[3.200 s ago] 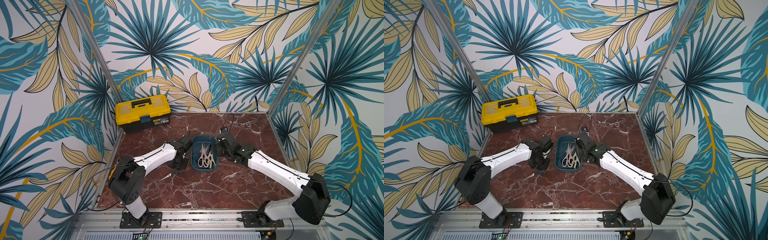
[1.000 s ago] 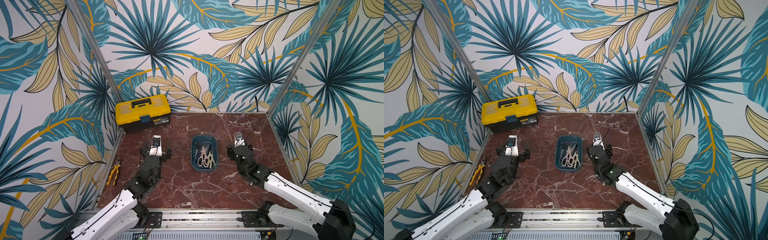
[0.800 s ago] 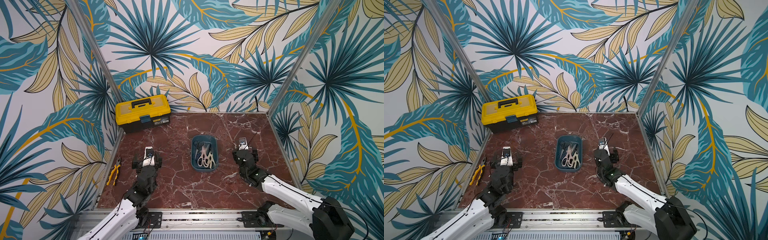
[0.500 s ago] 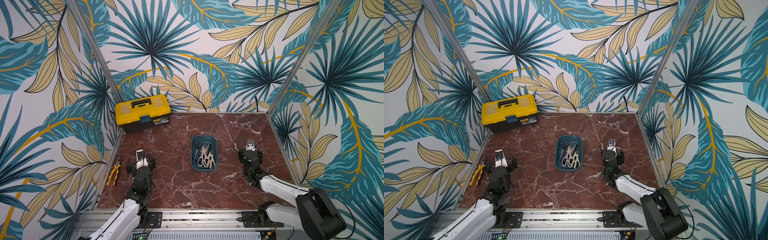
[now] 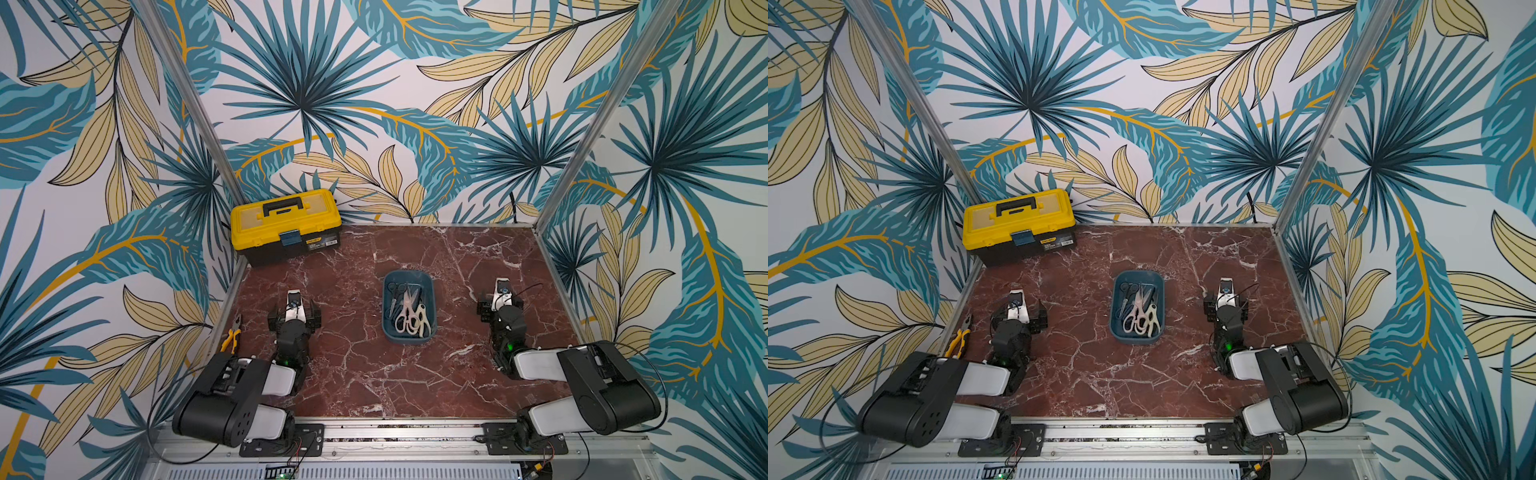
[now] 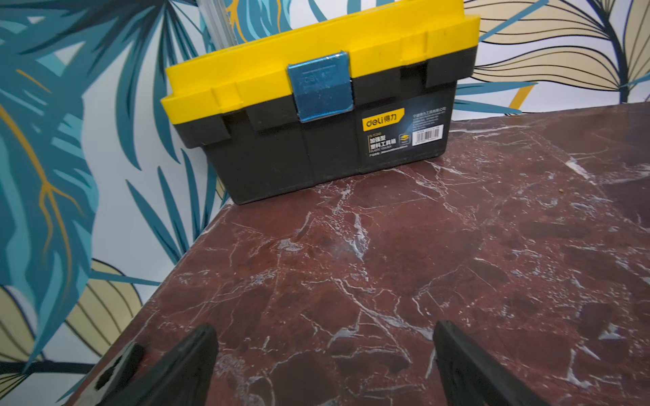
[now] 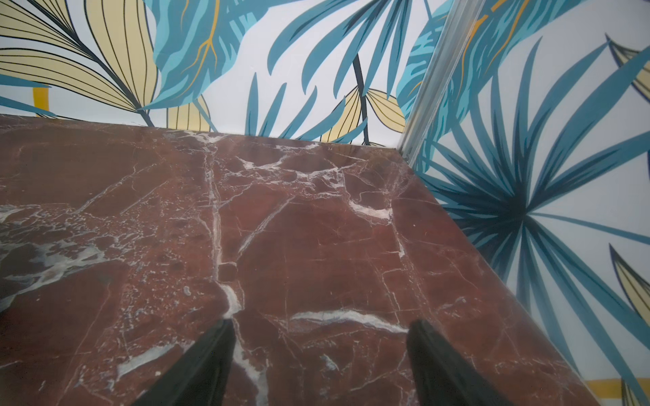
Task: Put the scissors into the storage box
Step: Reset both arms
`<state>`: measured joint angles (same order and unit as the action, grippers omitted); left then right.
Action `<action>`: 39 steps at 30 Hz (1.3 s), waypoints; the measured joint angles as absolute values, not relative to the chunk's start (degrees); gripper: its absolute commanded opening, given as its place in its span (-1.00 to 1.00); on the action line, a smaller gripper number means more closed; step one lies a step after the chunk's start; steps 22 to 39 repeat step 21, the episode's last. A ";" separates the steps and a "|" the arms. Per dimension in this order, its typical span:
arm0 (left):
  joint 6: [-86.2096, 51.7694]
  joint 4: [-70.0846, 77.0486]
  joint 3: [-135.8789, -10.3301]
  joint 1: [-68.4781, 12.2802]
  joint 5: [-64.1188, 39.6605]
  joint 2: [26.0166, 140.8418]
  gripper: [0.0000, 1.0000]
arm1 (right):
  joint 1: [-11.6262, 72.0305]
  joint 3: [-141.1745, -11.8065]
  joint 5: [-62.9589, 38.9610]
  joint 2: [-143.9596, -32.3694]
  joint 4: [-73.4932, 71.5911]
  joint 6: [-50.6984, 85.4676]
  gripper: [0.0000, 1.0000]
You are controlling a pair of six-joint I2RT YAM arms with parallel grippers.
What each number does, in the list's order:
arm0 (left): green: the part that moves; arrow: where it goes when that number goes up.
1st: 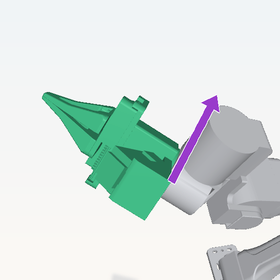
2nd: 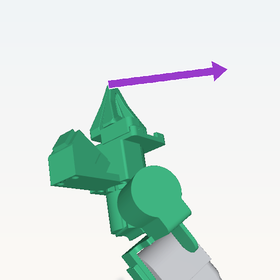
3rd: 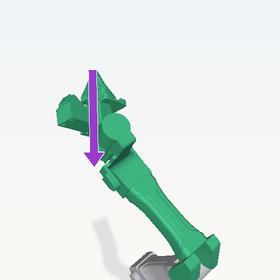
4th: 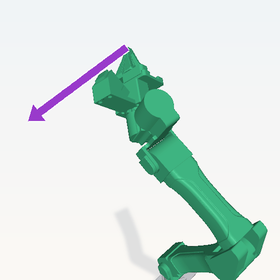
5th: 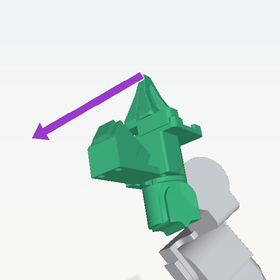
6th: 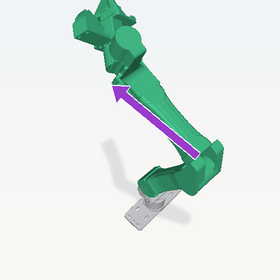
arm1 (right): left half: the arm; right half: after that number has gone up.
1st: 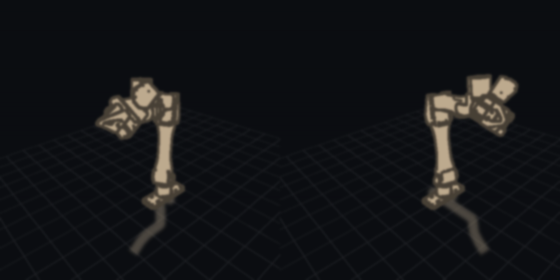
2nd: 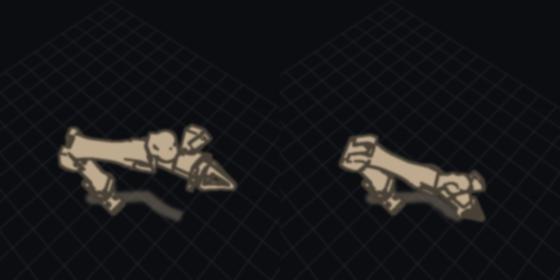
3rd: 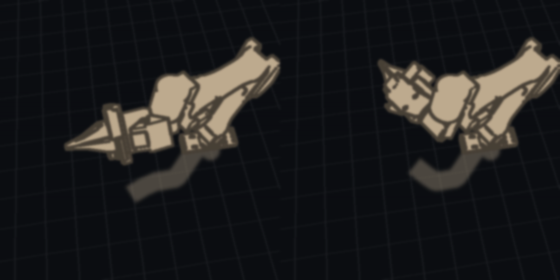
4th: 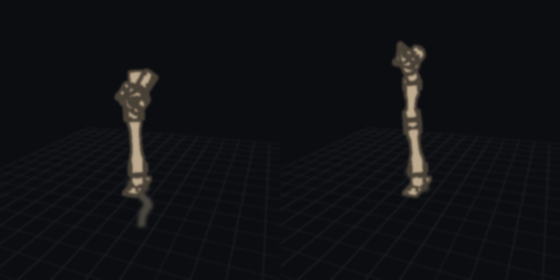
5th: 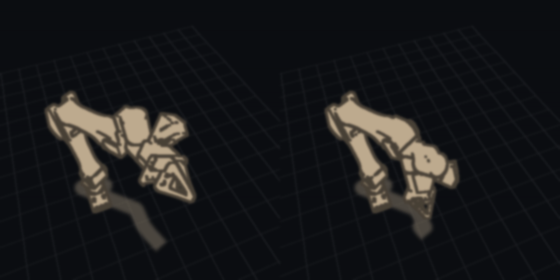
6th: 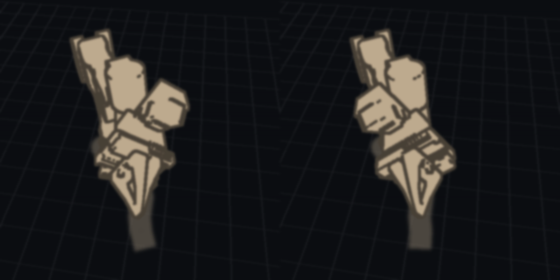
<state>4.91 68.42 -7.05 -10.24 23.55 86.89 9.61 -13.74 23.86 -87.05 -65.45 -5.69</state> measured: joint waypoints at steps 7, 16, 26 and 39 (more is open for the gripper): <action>4.91 60.01 -17.45 -9.15 20.40 88.82 1.00 | 6.02 -20.71 18.15 -87.24 -56.99 -2.44 0.99; 1.89 51.24 -21.82 -5.19 17.72 87.37 1.00 | 4.51 -22.52 15.03 -86.78 -52.01 -0.38 0.99; 1.65 50.06 -21.82 -5.19 17.47 87.37 1.00 | 2.79 -22.94 12.23 -86.78 -50.11 0.43 0.99; 1.65 50.06 -21.82 -5.19 17.47 87.37 1.00 | 2.79 -22.94 12.23 -86.78 -50.11 0.43 0.99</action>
